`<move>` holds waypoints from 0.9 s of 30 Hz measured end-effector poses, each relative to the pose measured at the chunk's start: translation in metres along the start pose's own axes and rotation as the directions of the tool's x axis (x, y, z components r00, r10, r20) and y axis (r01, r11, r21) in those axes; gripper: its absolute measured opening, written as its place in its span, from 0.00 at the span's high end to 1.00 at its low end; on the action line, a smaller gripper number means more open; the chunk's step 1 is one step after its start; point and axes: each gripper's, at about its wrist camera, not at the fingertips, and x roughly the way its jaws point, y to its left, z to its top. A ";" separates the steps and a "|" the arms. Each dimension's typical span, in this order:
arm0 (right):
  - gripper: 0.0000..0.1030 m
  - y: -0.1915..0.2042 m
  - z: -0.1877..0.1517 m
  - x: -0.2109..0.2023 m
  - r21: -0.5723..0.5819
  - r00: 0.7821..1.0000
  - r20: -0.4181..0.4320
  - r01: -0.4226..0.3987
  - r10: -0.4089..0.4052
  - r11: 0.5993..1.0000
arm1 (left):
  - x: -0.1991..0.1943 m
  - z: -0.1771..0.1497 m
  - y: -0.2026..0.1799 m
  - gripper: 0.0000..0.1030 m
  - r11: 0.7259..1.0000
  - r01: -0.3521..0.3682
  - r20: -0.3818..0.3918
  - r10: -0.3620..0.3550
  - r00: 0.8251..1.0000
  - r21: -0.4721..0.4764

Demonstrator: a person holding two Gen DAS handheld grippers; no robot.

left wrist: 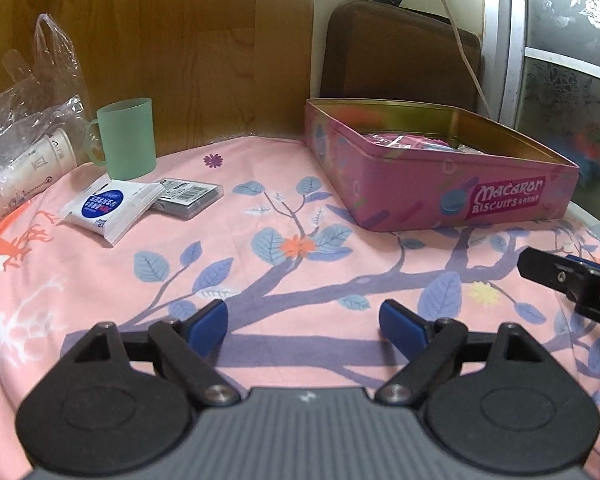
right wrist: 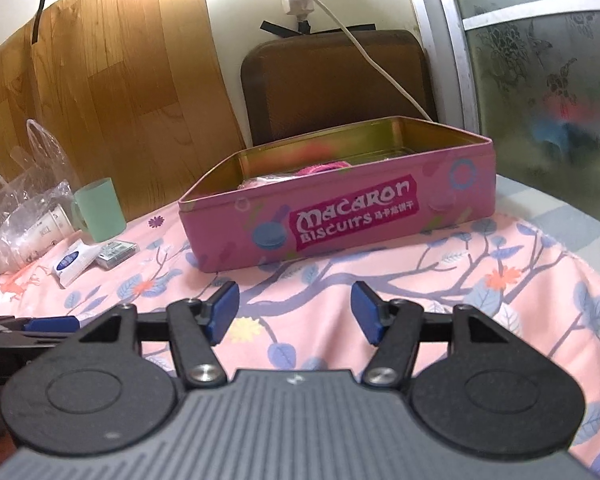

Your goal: Organize soft objects

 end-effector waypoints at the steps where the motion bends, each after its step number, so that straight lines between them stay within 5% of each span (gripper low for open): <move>1: 0.37 -0.001 0.000 0.000 0.005 1.000 -0.003 -0.004 0.004 1.000 | 0.000 0.000 -0.001 0.17 1.000 -0.007 0.001 0.007 1.000 0.003; 22: 0.37 -0.015 0.001 0.003 0.078 0.998 -0.035 -0.042 0.045 0.996 | -0.003 -0.002 -0.005 0.13 0.996 -0.068 0.035 0.066 0.997 0.063; 27: 0.37 -0.017 0.001 0.003 0.086 0.998 -0.038 -0.041 0.044 0.995 | -0.009 -0.003 -0.006 0.01 0.996 -0.053 0.077 0.047 0.996 0.078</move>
